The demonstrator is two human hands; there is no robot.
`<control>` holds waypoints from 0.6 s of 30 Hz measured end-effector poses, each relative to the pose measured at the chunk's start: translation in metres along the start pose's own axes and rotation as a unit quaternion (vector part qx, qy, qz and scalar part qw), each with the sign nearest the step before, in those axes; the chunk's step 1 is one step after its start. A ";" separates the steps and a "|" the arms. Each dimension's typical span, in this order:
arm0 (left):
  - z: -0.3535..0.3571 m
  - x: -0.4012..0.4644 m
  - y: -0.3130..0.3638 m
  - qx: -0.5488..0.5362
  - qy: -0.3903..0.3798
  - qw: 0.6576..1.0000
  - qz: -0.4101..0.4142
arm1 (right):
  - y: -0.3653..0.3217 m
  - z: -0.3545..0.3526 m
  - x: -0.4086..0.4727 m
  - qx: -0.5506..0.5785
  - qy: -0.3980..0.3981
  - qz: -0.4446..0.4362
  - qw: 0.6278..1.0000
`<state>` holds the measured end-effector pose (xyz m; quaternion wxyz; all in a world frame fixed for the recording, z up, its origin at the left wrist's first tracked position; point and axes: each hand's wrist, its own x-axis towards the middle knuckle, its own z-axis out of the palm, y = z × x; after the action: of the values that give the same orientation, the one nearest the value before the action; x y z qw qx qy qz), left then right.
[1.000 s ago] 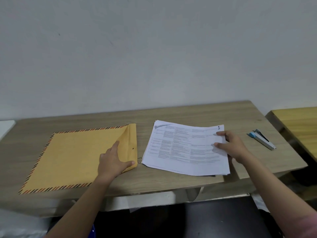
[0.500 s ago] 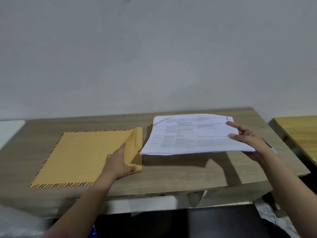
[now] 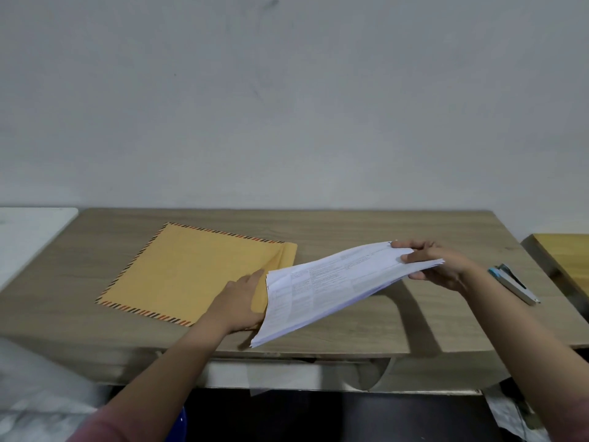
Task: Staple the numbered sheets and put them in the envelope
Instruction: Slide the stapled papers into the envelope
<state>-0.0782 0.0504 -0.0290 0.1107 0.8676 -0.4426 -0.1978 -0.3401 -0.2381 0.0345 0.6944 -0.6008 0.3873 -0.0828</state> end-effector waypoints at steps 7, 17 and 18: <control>-0.003 0.005 0.001 0.082 -0.040 0.995 0.041 | 0.005 0.001 0.010 -0.029 0.008 -0.012 0.999; -0.007 0.015 0.009 0.166 -0.079 0.982 0.052 | 0.014 -0.008 0.017 -0.035 0.007 -0.022 0.999; -0.006 0.016 0.009 0.172 -0.081 0.980 0.051 | 0.014 -0.009 0.017 -0.038 0.005 -0.024 0.999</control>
<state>-0.0734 0.0326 -0.0237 -0.0667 0.8312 -0.5208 -0.1825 -0.3392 -0.2511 0.0146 0.6666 -0.6356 0.3794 -0.0878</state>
